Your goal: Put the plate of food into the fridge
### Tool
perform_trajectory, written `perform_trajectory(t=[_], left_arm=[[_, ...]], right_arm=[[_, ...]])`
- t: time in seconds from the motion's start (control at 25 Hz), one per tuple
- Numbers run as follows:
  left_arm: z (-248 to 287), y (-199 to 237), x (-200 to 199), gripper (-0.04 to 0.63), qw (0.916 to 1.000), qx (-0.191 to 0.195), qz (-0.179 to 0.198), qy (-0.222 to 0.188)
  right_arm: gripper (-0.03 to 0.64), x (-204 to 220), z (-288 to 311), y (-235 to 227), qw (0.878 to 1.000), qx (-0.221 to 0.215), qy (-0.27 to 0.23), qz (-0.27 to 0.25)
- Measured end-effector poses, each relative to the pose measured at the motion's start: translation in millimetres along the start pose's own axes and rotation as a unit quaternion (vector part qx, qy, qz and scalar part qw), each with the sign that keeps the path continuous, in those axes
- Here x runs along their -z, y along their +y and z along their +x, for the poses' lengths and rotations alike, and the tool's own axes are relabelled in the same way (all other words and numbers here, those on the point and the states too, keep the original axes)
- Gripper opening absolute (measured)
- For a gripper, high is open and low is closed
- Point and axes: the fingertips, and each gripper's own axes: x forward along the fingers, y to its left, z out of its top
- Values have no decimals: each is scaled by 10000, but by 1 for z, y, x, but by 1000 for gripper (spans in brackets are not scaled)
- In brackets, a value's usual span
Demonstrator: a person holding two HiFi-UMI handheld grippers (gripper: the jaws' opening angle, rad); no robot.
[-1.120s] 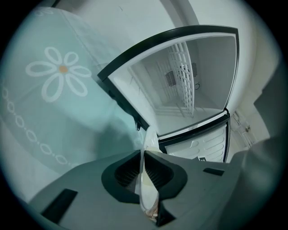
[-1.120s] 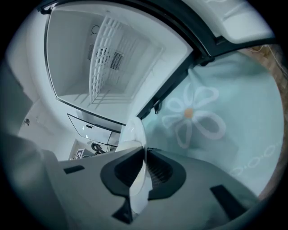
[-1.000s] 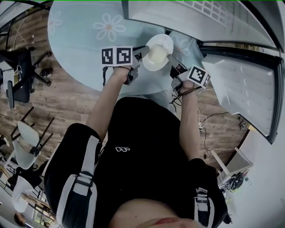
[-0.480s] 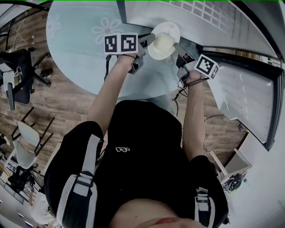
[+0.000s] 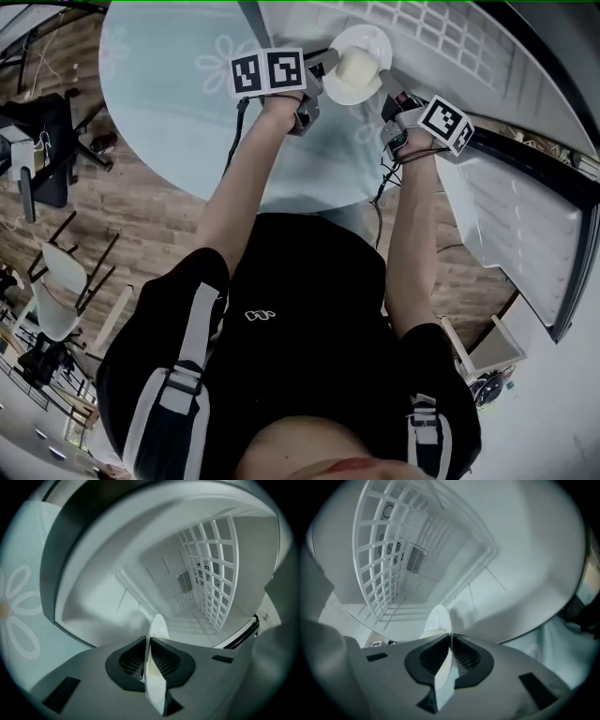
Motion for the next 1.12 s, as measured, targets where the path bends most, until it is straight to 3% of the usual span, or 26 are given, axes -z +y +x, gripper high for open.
perform_trajectory(t=[0.64,0.88,1.12], left_arm=[[28,18,-35,49,9957,-772,202,-469],[31,19,-37,55,9888,-1289,640,-386],[19,20,-37,67,9764,-1714,1164,-605]], right_arm=[[34,-50,34,-6,9972,475,-347,-469],[37,-64,31,-6,9886,953,-932,-695],[48,-67,16,17,9783,872,-1345,-1310]])
